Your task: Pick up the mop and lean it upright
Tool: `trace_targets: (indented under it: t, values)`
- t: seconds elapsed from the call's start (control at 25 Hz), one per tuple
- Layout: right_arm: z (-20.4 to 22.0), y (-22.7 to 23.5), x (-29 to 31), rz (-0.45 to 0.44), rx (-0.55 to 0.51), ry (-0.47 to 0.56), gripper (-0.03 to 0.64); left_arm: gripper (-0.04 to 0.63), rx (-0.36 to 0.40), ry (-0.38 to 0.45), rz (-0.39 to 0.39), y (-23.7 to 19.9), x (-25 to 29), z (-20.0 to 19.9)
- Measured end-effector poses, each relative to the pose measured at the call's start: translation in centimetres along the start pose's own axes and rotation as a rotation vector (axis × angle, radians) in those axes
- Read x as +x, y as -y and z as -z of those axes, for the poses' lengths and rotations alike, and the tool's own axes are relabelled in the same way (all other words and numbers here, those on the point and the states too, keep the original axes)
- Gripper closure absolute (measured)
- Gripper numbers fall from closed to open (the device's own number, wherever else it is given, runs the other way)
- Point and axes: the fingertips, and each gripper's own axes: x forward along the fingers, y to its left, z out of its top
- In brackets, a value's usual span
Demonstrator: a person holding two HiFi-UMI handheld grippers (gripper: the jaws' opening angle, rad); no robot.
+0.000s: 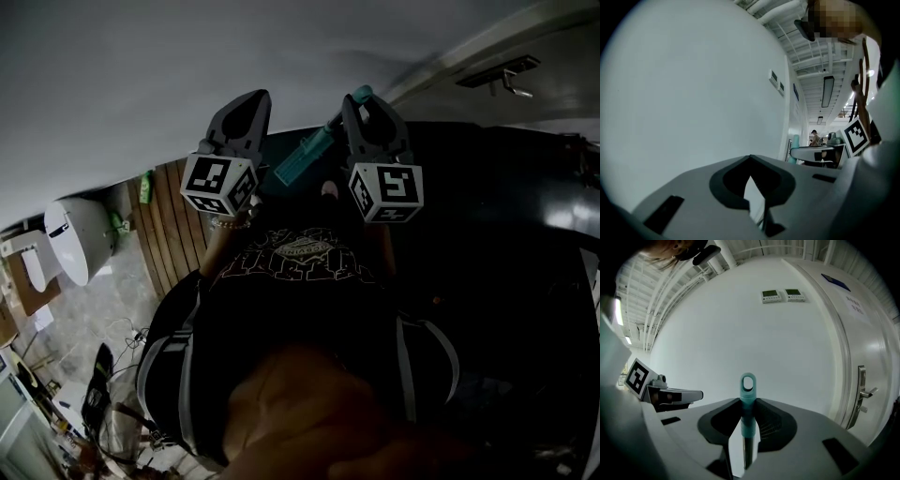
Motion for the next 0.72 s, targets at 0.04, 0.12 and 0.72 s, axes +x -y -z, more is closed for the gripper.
trace_targets:
  t: [0.04, 0.12, 0.72]
  values:
    - [-0.1, -0.7, 0.2, 0.000, 0.002, 0.001, 0.509, 0.557, -0.001, -0.002, 0.003, -0.5, -0.5, 0.0]
    - [-0.3, -2.0, 0.6, 0.001, 0.008, 0.007, 0.509, 0.557, -0.002, -0.009, 0.011, -1.4, -1.6, 0.0]
    - [-0.5, -12.2, 1.1, -0.014, 0.006, 0.043, 0.509, 0.557, 0.011, 0.006, -0.011, -6.6, -11.2, -0.3]
